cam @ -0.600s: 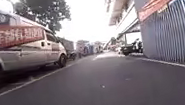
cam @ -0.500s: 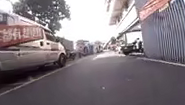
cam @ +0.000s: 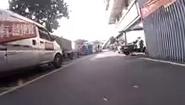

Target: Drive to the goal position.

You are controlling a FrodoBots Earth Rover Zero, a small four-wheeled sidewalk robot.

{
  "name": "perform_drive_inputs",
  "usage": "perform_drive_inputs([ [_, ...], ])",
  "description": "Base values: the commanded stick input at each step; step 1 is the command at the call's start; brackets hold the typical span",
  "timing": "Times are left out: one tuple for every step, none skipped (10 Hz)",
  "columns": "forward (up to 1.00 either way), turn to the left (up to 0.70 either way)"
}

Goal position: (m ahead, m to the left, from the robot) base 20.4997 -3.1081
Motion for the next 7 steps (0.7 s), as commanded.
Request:
perform_drive_inputs([
  [0.70,0.00],
  [0.70,0.00],
  [0.70,0.00],
  [0.70,-0.01],
  [0.70,-0.05],
  [0.70,-0.12],
  [0.70,-0.12],
])
